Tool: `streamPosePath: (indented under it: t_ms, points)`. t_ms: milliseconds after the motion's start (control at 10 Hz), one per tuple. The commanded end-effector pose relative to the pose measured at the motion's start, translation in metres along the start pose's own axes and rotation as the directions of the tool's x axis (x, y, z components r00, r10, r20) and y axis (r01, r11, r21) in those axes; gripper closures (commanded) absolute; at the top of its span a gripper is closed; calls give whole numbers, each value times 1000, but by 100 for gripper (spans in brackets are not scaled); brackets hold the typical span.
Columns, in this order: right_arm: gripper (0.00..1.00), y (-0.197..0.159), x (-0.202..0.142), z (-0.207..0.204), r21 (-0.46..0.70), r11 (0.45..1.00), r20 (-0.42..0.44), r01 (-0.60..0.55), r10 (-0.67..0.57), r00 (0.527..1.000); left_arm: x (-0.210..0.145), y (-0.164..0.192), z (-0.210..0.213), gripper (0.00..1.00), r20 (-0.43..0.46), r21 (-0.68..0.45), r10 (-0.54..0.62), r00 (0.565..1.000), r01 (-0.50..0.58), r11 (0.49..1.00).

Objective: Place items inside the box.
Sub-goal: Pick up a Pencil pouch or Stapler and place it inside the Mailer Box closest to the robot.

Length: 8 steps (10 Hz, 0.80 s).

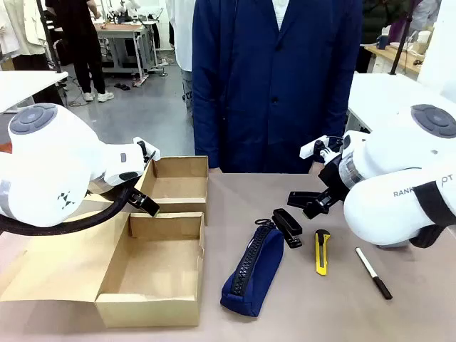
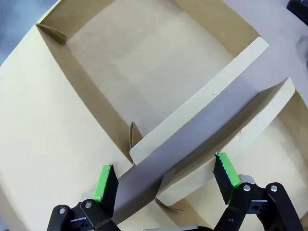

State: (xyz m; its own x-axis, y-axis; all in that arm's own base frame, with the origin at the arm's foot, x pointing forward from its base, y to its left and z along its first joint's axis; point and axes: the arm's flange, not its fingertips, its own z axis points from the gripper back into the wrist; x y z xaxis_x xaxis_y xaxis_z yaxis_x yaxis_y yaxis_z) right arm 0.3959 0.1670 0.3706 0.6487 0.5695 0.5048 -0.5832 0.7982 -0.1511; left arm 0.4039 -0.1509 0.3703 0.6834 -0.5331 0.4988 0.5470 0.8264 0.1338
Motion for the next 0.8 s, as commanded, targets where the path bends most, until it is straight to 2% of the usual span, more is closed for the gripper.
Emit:
streamPosePath:
  t_ms: [0, 700]
  points:
    - [0, 0, 0, 0, 0, 1000, 0, 0, 0, 1000, 0, 0, 0, 0, 0, 0, 0, 1000, 0, 1000]
    - [0, 0, 0, 0, 0, 1000, 0, 0, 0, 1000, 0, 0, 0, 0, 0, 0, 0, 1000, 0, 1000]
